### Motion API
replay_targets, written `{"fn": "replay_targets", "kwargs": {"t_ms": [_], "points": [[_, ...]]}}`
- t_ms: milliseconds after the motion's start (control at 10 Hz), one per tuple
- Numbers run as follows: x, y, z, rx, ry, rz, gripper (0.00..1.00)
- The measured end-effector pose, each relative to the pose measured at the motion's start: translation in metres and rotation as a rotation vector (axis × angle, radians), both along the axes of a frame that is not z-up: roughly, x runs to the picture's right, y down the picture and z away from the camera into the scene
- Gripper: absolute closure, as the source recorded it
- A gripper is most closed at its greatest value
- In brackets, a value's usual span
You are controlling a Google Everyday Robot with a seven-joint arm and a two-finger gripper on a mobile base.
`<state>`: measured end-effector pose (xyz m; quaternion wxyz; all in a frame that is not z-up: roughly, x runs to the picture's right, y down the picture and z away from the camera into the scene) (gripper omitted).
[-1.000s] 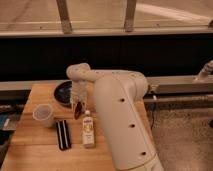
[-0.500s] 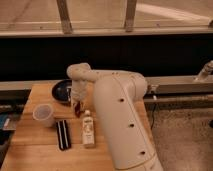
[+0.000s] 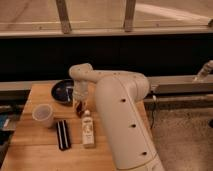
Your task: Place the pepper in the ceramic cup
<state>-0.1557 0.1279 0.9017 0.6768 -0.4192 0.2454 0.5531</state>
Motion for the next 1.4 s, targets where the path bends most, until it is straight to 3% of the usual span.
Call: {"fn": "replay_targets", "kwargs": {"t_ms": [300,400,700,1000,1400], "points": [[0.039,-0.02,-0.022,0.073,0.051,0.048,1.0],[0.058,-0.035,-0.04,0.11,0.068,0.07,1.0],[0.085,-0.063,-0.066,0.188,0.072,0.122,1.0],[0.078,-0.09,-0.09,0.253,-0.003,0.139,1.0],[0.043,-0.12,-0.124,0.338,-0.107,0.077,1.0]]}}
